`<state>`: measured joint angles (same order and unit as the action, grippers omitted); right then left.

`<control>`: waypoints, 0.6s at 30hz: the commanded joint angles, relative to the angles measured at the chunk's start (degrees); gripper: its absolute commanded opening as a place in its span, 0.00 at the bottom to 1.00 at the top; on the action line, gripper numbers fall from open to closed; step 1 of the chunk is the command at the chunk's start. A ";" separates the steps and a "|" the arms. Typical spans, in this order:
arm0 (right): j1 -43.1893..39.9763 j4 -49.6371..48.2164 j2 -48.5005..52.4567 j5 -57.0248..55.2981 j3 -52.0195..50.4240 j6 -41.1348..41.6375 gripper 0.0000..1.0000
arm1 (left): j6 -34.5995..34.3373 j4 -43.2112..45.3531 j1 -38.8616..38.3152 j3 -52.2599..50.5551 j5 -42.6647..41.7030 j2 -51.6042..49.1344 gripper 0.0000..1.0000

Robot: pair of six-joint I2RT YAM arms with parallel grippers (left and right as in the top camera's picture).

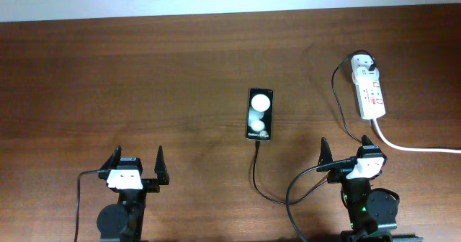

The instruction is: Plug charger to phone and switch on socket

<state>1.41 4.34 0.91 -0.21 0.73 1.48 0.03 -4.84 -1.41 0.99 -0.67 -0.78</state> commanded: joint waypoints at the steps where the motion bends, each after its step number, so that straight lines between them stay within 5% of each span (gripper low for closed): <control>1: -0.35 0.26 -0.59 -0.50 -0.42 0.02 0.99 | 0.90 0.31 0.46 -0.52 -0.46 0.52 0.99; 18: -0.35 0.26 -0.59 -0.50 -0.42 0.00 0.99 | 0.90 0.11 0.46 -0.50 0.44 0.11 0.99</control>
<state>1.41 4.34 0.91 -0.21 0.73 1.48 0.03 -4.86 -1.41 0.99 -0.62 -0.80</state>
